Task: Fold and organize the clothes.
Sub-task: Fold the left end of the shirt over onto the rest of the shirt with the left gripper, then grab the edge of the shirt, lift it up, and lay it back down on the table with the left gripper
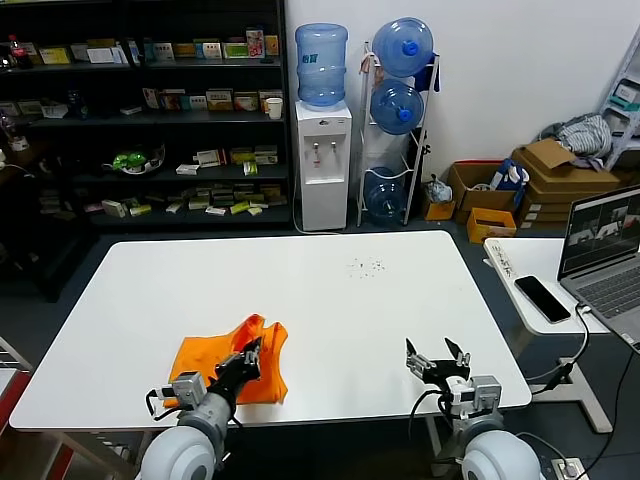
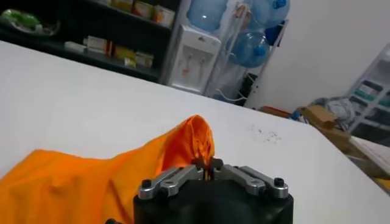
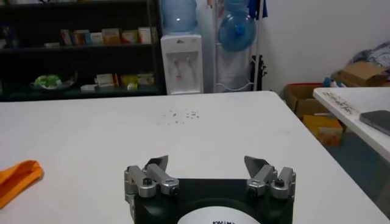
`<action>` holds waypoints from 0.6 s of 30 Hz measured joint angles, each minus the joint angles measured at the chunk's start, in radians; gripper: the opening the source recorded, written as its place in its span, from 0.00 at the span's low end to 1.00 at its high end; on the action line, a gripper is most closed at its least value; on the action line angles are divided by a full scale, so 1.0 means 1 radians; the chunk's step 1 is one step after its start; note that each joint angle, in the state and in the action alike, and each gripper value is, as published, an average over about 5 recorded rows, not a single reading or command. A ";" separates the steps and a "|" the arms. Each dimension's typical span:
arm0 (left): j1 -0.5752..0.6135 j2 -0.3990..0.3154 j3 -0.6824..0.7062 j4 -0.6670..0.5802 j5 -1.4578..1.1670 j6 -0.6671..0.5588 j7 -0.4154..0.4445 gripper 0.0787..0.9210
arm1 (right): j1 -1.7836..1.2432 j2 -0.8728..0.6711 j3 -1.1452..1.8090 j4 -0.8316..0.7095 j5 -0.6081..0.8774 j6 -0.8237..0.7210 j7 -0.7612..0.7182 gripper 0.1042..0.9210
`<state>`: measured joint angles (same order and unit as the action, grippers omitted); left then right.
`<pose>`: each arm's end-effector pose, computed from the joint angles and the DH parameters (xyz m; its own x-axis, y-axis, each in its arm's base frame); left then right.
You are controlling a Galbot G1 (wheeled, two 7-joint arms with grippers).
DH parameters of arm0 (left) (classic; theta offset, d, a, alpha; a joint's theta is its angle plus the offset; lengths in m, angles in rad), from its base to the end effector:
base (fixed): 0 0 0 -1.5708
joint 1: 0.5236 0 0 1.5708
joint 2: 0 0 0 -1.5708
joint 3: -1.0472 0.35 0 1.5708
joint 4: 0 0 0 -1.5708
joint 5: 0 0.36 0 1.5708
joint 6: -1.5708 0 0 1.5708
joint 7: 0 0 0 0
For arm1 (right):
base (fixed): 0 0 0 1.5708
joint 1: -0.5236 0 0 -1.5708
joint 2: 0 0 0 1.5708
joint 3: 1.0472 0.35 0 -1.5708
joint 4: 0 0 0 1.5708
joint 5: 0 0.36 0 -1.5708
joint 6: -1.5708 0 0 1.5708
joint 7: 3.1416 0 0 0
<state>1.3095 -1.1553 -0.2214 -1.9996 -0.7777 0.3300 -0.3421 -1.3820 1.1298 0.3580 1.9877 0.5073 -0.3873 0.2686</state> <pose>0.2442 -0.0083 -0.2960 -0.8897 0.2336 0.3923 0.0914 0.9329 -0.3483 0.2383 -0.0381 -0.3030 -0.9081 -0.0793 0.4111 -0.0650 0.9967 0.0487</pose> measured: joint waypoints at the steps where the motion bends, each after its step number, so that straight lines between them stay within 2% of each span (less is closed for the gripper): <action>1: -0.001 -0.005 0.003 -0.005 -0.003 0.003 -0.001 0.22 | 0.002 0.001 -0.002 -0.001 0.000 0.000 0.000 0.88; 8: 0.007 0.006 -0.024 -0.067 -0.025 0.010 0.004 0.47 | 0.012 0.001 -0.011 -0.006 0.003 0.000 0.000 0.88; 13: 0.065 0.086 -0.129 -0.070 -0.028 -0.003 0.057 0.63 | 0.013 0.004 -0.014 -0.010 0.003 0.003 -0.003 0.88; 18: 0.137 0.175 -0.237 0.017 -0.022 -0.039 0.157 0.81 | 0.018 0.011 -0.024 -0.018 0.001 0.004 -0.005 0.88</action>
<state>1.4464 -0.9803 -0.4580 -1.9823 -0.7995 0.2911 -0.1847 -1.3636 1.1411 0.3341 1.9700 0.5079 -0.3838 0.2641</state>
